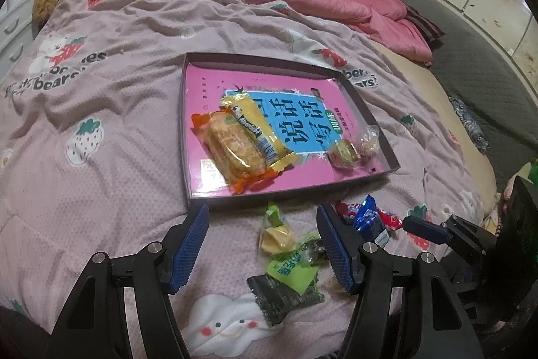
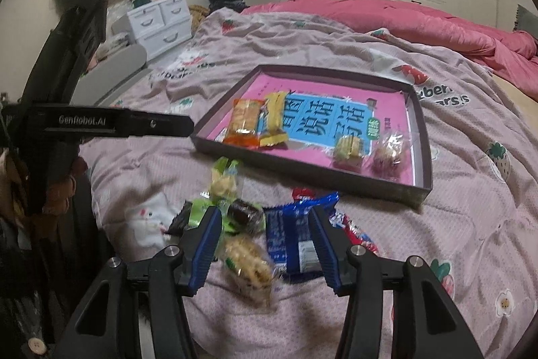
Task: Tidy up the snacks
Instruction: 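Withdraw both open grippers from the tray to the remaining snack pile, then grasp the clear cracker bag with the right gripper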
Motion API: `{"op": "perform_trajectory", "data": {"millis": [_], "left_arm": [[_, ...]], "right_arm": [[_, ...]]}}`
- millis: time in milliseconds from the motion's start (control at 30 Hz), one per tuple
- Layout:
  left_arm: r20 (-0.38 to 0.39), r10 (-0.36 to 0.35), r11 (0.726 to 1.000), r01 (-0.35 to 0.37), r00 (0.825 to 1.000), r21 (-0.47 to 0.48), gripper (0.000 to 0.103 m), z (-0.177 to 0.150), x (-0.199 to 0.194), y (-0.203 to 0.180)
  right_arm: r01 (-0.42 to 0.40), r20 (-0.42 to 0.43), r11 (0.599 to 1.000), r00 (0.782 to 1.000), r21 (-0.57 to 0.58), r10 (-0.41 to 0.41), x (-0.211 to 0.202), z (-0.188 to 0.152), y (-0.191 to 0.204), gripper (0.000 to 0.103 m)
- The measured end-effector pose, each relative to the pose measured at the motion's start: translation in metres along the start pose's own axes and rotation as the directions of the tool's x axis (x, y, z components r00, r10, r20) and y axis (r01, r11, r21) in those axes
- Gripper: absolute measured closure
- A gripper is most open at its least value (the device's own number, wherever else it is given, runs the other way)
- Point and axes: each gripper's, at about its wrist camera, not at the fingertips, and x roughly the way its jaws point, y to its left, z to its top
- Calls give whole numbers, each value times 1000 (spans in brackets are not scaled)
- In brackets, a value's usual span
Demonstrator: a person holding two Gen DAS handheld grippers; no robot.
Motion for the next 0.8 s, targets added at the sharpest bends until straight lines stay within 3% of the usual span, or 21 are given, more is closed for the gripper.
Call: {"op": "perform_trajectory", "data": {"millis": [367,800], "left_arm": [[-63,21,1000,-21,998,11,35,-7,19,4],[-116,20,1000,-19,993,14,35,-13,38,4]], "right_arm": [[-17,-109,999,994,-49,12,16,-16,7,50],[-56,-180,995,983,-83,40,32,-24,12,50]]}}
